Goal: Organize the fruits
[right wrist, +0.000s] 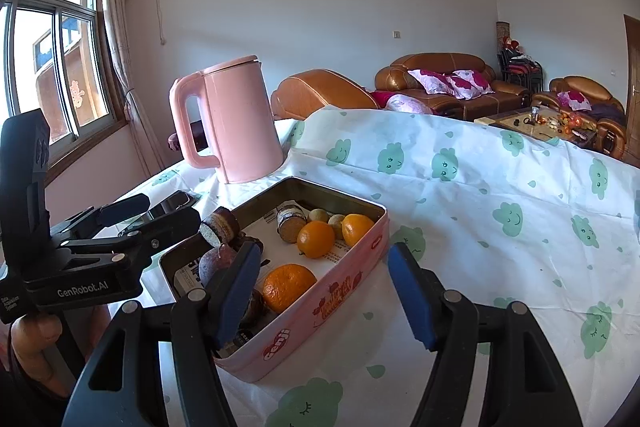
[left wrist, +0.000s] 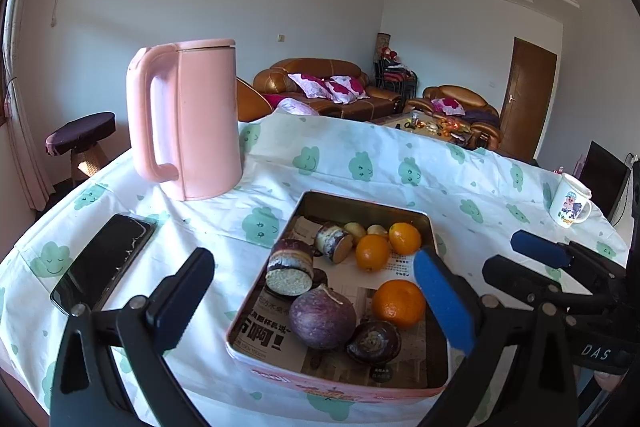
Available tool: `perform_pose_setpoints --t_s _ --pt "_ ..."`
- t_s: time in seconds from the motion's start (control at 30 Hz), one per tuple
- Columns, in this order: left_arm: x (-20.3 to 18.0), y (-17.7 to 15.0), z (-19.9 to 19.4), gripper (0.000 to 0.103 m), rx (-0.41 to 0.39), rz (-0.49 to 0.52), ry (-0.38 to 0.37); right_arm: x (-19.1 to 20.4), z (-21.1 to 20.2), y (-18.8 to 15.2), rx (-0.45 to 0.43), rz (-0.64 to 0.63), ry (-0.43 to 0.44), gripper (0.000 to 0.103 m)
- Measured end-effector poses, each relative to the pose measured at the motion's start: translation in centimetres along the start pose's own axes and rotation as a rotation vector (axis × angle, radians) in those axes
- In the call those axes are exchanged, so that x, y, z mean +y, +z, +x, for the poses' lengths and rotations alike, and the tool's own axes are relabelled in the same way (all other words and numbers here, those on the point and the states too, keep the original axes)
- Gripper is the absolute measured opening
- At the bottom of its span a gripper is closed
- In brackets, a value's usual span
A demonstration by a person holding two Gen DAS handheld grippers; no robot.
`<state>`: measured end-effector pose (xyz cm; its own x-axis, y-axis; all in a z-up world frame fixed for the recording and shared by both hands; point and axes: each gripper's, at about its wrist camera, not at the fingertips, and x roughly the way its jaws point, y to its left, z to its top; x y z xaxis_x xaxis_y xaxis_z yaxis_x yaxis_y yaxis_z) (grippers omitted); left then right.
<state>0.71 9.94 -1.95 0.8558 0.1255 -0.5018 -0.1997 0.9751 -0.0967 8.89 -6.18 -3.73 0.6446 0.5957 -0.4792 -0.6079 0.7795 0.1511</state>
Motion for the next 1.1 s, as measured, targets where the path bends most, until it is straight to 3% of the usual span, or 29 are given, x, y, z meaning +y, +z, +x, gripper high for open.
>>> perform_pose_setpoints --t_s 0.57,1.1 --pt "-1.6 -0.4 -1.3 0.102 -0.013 0.035 -0.01 -0.6 -3.4 -0.6 -0.047 0.033 -0.028 0.069" --pt "-2.4 -0.7 -0.9 0.103 0.0 0.059 -0.013 -1.3 -3.9 -1.2 -0.05 0.049 -0.044 0.07"
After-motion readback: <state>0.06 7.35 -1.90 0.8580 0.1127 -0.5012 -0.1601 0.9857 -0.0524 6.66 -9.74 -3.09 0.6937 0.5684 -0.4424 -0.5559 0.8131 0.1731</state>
